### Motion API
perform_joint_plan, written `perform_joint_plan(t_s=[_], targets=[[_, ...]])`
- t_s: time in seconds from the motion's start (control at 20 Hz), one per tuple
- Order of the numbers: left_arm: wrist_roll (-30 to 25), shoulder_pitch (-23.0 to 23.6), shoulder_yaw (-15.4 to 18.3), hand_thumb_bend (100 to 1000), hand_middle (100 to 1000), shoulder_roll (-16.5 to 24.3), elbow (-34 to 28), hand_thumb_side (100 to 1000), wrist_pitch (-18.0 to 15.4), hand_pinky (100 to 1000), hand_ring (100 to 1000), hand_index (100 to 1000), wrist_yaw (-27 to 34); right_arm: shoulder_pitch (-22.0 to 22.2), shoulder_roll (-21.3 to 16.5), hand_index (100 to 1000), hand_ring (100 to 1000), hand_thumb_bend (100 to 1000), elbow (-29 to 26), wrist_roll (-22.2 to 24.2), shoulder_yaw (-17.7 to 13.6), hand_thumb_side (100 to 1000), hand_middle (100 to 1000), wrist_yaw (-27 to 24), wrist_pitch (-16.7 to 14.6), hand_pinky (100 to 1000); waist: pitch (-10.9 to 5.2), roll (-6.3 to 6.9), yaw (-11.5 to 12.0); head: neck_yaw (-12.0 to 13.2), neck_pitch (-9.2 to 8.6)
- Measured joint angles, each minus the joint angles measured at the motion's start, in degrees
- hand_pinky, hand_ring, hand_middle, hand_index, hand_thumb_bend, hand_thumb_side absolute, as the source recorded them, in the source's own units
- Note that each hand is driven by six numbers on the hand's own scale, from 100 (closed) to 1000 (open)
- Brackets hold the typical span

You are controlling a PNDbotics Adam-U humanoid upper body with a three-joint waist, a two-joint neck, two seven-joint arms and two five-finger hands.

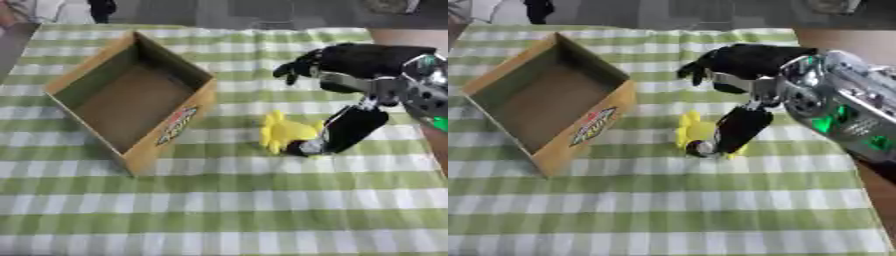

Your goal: Pick up objects on the table and place them in the box.

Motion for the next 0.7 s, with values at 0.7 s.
perform_joint_plan(t_s=[0.7], targets=[[-0.26, -0.14, 0.00, 100, 598, -0.04, 0.00, 895, 0.19, 686, 615, 710, 0.00, 1.94, 0.59, 973, 1000, 465, 3.83, -1.64, 3.15, 501, 828, 5.21, 1.64, 880, 0.51, -0.33, 0.15, -0.23, -0.67]])
